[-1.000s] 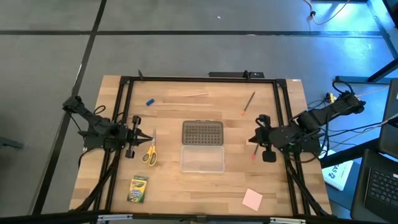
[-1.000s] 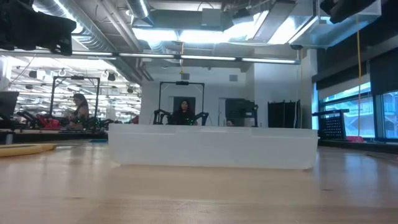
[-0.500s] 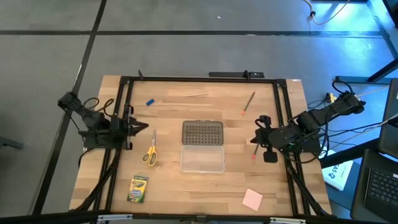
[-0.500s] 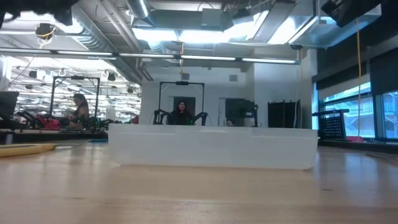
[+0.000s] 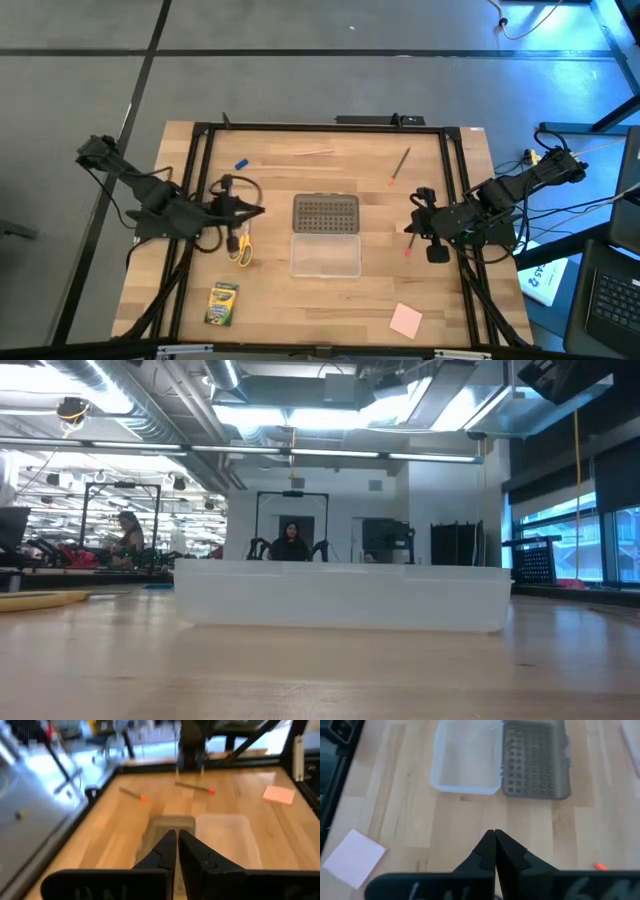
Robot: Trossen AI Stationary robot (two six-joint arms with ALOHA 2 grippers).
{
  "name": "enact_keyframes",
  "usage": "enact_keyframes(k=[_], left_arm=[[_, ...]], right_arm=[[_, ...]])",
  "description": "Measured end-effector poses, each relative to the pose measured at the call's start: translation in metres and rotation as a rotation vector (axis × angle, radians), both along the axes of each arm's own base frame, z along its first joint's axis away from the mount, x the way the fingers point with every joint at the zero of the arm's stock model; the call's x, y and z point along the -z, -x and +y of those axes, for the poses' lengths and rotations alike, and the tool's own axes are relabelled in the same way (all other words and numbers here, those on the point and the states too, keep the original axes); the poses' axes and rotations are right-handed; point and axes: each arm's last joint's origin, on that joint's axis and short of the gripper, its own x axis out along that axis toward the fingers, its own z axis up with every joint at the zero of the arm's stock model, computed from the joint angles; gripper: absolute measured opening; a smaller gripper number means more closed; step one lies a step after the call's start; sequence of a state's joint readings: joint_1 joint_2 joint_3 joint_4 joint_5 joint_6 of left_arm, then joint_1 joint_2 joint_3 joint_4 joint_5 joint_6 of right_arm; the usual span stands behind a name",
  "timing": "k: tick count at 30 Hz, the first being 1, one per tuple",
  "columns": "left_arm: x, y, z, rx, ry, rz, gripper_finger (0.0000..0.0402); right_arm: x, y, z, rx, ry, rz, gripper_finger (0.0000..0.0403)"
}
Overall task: Pack school essentials
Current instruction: Put the black and pink pencil into the transparent supply box
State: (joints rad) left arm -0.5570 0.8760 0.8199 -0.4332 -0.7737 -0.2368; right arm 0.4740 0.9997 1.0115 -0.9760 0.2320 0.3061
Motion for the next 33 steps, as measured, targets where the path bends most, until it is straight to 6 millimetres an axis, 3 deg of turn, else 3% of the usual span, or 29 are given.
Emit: enact_keyframes(k=[6, 11, 18, 24, 28, 33], left_arm=[[0.0, -0.022, -0.014, -0.001, 0.115, 0.125, 0.0014], [0.011, -0.033, -0.023, 0.007, 0.224, 0.208, 0.0014], [0.021, -0.041, -0.029, 0.022, 0.227, 0.26, 0.0014], [0.02, -0.041, -0.029, 0.022, 0.23, 0.254, 0.0014], [0.02, -0.041, -0.029, 0.022, 0.231, 0.253, 0.0014], [0.02, -0.041, -0.029, 0.01, 0.253, 0.248, 0.0014]], right_arm=[[0.002, 0.001, 0.003, -0.089, -0.065, 0.055, 0.0004], [0.014, -0.001, 0.007, -0.111, -0.061, 0.201, 0.0004], [0.032, -0.018, 0.015, -0.107, -0.015, 0.299, 0.0015], [0.047, -0.03, 0.021, -0.105, 0.024, 0.369, 0.0058], [0.057, -0.036, 0.024, -0.193, 0.083, 0.401, 0.0103], [0.084, -0.034, 0.029, -0.293, 0.132, 0.487, 0.0148]])
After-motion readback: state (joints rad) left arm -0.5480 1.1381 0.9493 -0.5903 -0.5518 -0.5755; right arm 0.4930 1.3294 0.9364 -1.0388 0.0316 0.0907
